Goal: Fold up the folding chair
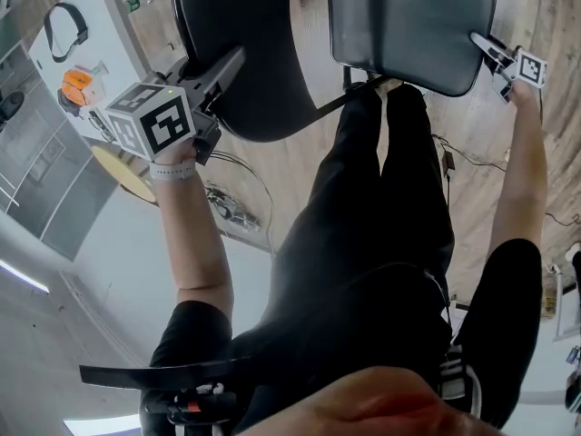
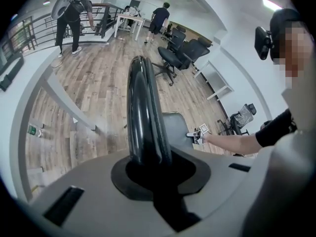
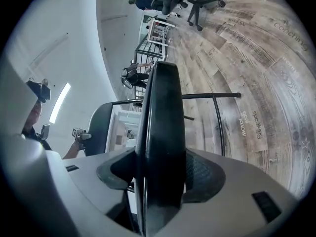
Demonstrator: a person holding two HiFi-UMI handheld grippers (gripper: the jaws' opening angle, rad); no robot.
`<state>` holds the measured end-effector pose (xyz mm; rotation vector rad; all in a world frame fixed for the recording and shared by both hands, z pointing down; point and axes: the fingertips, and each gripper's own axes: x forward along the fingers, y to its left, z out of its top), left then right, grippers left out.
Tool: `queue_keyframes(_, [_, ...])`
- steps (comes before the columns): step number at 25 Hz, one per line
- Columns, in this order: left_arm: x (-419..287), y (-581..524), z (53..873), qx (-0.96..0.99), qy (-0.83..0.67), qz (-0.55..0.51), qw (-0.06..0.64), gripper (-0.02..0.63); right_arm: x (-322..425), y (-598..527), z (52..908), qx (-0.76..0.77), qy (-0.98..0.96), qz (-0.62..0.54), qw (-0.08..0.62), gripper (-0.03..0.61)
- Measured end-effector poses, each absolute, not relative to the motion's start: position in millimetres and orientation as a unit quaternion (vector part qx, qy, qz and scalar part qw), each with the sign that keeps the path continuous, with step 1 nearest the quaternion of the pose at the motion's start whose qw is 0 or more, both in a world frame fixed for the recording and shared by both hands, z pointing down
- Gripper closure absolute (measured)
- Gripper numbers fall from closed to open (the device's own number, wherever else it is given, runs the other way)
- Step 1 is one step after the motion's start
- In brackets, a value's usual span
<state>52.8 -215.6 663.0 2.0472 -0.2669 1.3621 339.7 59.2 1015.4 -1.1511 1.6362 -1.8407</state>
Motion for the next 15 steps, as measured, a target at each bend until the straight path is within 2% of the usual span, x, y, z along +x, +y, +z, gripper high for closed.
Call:
queue_keyframes(7, [56, -217, 652, 0.778, -0.111, 0.525, 0.326, 0.555, 319, 40, 976, -0.354, 0.603, -0.676, 0.231, 0.324])
queue_keyframes(15, [70, -218, 636, 0.774, -0.123, 0.540, 0.306, 0.555, 309, 19, 923, -0.311, 0.663, -0.635, 0.246, 0.367])
